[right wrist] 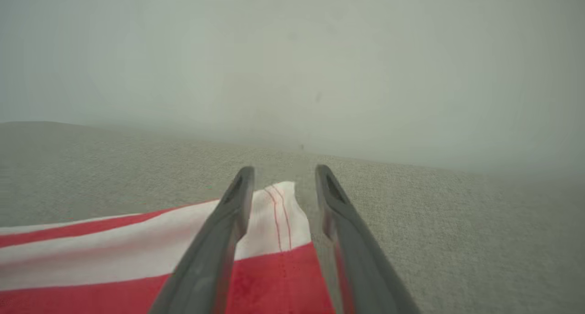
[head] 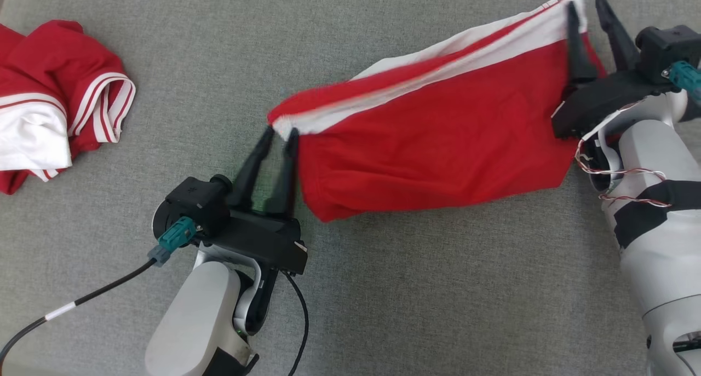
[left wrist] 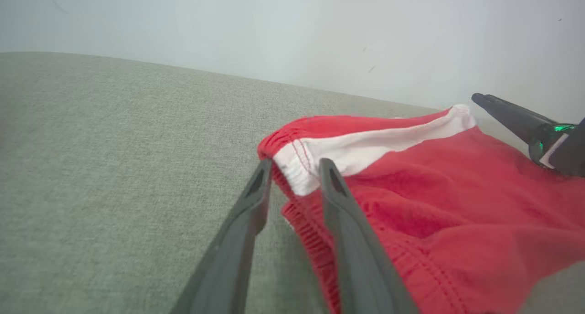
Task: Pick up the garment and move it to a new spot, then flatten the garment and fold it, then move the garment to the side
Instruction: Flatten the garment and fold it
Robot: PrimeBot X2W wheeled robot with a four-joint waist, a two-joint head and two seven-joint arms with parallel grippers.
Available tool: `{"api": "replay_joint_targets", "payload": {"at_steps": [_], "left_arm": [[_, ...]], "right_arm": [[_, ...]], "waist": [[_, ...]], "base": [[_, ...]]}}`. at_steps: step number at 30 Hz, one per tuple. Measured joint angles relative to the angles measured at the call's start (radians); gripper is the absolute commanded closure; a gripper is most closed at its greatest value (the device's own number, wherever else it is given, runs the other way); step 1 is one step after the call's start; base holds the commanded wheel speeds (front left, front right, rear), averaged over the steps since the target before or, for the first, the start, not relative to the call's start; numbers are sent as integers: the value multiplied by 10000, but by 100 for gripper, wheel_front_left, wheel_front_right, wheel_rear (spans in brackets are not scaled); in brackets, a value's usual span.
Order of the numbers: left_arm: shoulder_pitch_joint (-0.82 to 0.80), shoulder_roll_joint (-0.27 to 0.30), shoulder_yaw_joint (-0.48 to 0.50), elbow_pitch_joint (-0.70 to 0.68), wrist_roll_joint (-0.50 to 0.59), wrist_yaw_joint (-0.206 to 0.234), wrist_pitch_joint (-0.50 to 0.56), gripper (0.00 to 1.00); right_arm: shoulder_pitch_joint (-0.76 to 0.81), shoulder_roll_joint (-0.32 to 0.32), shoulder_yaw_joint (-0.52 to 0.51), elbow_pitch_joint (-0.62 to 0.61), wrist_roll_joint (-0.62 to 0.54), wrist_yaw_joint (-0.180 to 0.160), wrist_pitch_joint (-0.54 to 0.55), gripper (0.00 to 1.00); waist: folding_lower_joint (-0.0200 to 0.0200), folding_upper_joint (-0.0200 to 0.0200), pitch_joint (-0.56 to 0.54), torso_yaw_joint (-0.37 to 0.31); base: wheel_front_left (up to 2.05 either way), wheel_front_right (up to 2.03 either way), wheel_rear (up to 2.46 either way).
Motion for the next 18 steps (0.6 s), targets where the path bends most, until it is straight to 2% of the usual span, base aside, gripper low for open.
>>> {"api": "replay_joint_targets", "payload": {"at_steps": [9, 18], "left_arm": [[397, -27, 523, 71, -12, 0, 0, 0], [882, -10, 704, -132, 136, 2, 0, 0]], "right_arm": [[707, -8, 42, -913, 650, 0, -2, 0], [1804, -157, 550, -493, 1580, 0, -6, 0]], "waist": [[-1, -1, -210, -235], [-3, -3, -547, -488]], "base": [[0, 0, 0], [0, 0, 0]]}}
